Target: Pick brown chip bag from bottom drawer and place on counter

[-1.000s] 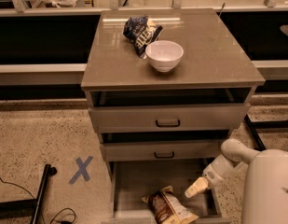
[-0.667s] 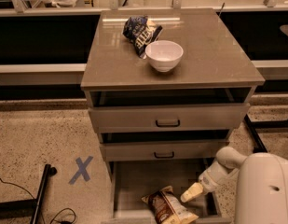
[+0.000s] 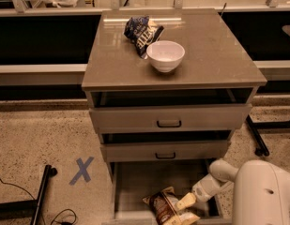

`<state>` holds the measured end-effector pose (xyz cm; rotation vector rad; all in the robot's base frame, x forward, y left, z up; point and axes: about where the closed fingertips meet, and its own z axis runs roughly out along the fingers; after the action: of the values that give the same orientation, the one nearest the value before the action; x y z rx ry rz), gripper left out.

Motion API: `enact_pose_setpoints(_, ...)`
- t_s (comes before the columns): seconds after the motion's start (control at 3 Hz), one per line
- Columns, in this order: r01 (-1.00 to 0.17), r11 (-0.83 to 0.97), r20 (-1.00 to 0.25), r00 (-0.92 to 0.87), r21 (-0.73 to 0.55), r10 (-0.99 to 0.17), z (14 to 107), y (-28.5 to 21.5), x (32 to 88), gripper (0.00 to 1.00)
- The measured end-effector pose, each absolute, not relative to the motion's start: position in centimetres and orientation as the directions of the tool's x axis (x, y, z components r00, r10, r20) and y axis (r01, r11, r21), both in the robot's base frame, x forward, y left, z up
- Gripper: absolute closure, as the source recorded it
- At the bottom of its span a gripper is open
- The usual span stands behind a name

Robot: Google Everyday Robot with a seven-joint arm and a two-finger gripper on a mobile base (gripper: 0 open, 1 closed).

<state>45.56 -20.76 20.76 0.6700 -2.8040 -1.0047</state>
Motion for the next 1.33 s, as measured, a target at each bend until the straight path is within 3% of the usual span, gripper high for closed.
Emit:
enact_pose_setpoints(0.67, -0.363, 0.679, -0.015, -0.888, 0.638, -0.46, 17.0, -18.6, 44.8, 0.5)
enact_pose_setpoints(1.0, -0.376, 0.594, -0.055, -0.872, 0.711, -0.487, 17.0, -17.7, 44.9, 0.73)
enact_pose_setpoints(1.33, -0.485, 0.332, -0.247, -0.793, 0.809, -0.556, 22.7, -17.6, 43.0, 1.0)
